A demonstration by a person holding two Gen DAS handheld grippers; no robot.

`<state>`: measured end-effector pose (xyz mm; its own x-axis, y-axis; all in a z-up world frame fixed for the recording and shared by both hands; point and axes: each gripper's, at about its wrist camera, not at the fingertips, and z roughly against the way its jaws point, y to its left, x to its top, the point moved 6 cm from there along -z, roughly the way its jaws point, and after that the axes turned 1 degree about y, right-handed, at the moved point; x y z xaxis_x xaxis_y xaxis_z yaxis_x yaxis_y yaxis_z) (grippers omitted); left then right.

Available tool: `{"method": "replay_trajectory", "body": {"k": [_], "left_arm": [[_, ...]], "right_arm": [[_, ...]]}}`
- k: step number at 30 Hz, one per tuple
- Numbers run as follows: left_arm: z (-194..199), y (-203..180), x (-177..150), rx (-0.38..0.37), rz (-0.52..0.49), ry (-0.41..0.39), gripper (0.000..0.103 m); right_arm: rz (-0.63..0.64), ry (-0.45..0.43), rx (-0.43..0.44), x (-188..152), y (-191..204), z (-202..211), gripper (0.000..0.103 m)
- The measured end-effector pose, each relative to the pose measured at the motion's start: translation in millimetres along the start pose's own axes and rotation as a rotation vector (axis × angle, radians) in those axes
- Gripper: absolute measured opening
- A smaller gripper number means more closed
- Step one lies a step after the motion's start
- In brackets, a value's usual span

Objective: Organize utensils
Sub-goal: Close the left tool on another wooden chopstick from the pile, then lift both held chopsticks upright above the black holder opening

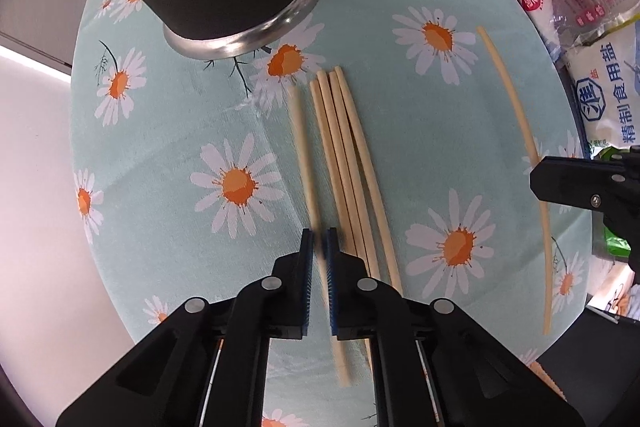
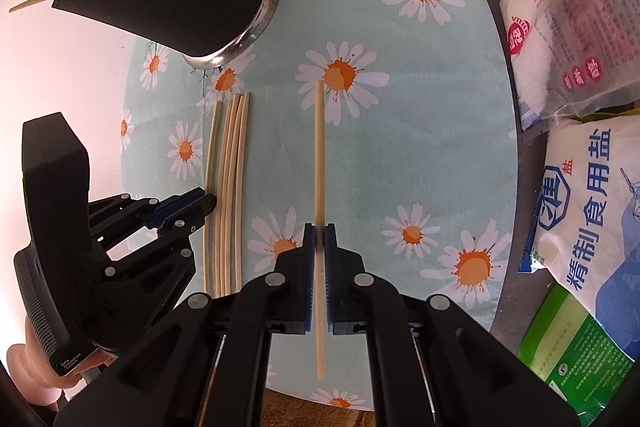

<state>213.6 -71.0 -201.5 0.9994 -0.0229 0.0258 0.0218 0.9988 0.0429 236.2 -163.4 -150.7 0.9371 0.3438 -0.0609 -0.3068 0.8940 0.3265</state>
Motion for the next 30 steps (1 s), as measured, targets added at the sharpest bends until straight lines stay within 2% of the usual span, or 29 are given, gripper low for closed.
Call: {"method": "replay_trajectory", "body": {"k": [14,20,30], "left_arm": [[12.7,34.0,-13.2,-0.100,0.103,-0.049,0.004],[41.4,49.8,-22.2,-0.166,0.135,-0.113,0.004],[100.7,83.9,-40.9,-0.274,0.146,-0.247,0.004]], "right_arm": [[0.033,-0.017,-0.021,5.0,23.2,-7.8,0.006],[0.054,-0.036,-0.010,7.3,41.2,-5.5,0.006],[0.098,-0.127,0.058,7.0,74.8,14.7,0.006]]}}
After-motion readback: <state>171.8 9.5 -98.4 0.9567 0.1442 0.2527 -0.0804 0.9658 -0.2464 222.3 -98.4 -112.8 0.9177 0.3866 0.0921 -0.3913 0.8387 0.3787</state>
